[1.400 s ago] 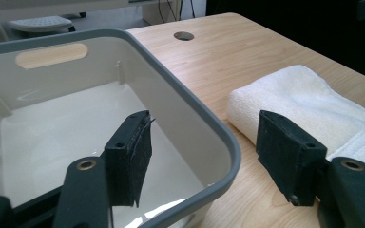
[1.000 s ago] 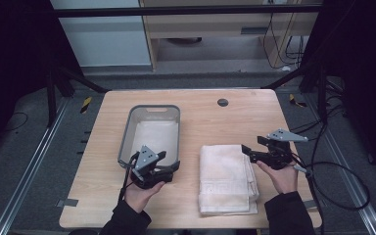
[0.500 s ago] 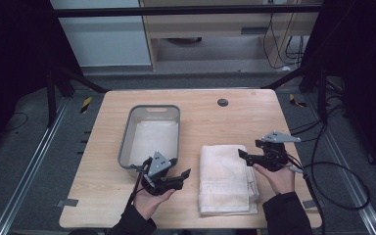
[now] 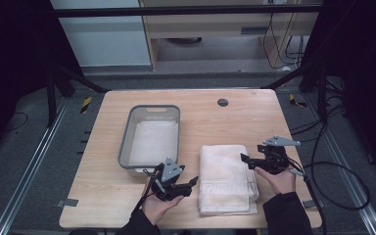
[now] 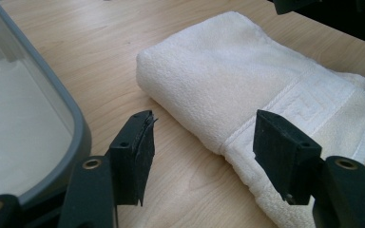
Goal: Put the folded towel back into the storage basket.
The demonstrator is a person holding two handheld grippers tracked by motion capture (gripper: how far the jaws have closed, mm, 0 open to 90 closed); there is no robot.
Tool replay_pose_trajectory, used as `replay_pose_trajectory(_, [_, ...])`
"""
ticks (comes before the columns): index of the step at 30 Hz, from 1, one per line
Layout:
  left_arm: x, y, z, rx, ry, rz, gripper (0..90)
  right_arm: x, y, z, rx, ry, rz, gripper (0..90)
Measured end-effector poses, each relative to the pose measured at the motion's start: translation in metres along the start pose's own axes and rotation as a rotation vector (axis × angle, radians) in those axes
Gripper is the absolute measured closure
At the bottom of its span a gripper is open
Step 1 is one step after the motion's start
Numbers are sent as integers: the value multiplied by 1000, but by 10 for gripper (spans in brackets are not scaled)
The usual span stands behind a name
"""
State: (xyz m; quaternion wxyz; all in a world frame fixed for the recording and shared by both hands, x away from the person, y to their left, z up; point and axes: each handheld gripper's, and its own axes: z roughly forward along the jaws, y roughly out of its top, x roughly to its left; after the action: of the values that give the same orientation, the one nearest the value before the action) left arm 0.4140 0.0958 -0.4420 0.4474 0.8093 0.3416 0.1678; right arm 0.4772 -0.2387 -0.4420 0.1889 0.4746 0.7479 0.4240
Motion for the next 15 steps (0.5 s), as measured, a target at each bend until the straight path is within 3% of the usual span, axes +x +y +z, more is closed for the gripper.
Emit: replay_pose_trajectory(15, [-13,-8,24,61,-11,24,388,5,-6,15,65,-8,-15,211])
